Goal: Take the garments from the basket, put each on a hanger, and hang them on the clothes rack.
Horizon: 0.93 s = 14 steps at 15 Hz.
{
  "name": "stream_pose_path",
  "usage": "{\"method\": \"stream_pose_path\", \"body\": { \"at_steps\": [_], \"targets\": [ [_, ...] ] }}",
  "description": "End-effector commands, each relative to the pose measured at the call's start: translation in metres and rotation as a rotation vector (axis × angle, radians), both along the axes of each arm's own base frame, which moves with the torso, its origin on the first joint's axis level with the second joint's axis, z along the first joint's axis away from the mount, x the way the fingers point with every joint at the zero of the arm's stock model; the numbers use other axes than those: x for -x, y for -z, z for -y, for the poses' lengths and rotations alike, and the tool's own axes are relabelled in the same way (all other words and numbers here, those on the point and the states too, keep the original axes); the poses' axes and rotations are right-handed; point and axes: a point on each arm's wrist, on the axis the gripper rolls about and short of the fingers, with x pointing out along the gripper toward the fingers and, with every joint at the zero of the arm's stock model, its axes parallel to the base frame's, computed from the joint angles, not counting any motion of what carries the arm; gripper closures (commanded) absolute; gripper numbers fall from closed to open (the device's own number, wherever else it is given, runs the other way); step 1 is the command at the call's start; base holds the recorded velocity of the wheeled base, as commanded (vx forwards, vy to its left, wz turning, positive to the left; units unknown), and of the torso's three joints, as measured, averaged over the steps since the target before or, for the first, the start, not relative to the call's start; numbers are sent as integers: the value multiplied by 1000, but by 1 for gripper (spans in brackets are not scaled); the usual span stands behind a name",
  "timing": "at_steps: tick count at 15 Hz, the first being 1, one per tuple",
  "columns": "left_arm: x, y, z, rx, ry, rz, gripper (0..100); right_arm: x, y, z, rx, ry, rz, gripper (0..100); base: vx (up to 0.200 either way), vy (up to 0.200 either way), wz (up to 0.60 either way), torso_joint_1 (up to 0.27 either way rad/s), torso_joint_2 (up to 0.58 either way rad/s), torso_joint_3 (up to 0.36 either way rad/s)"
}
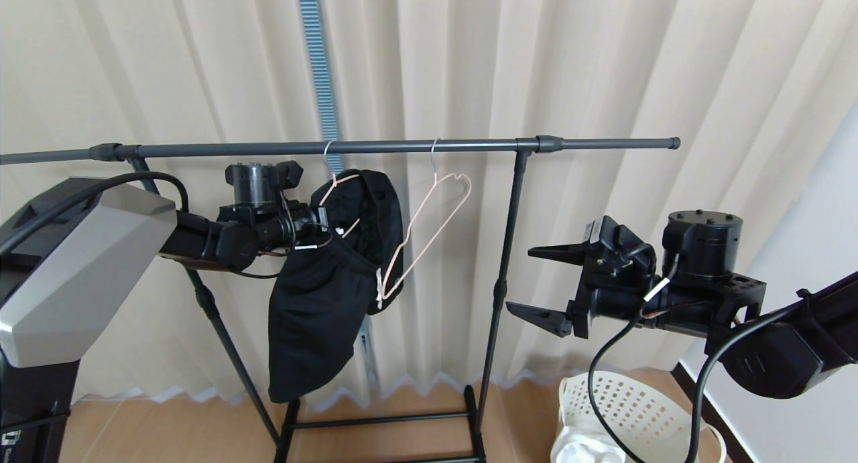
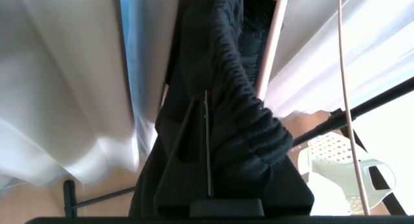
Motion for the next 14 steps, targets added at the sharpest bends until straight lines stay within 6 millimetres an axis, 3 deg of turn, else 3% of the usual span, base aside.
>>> {"method": "stream_pose_path", "body": {
  "at_steps": [1,2,5,7,10,14],
  "targets": [
    [0,1,-1,1,-2,-4,100,0,1,0,2,-1,0,0,0,0,0,0,0,0],
    [0,1,-1,0,-2,-5,0,0,0,0,2,-1,1,0,0,0,0,0,0,0],
    [10,-12,-3,2,-3,8,0,0,-1,0,0,-1,7,0,0,0,0,0,0,0],
    [27,-29,-5,1,-3,19,0,1,-3,0,-2,-1,13,0,0,0,0,0,0,0],
    [63,-49,-10,-13,9,16,0,2,-5,1,-5,-2,17,0,0,0,0,0,0,0],
    [115,-76,-24,-46,2,45,0,13,-25,4,-23,0,67,0,0,0,0,0,0,0]
  ]
}}
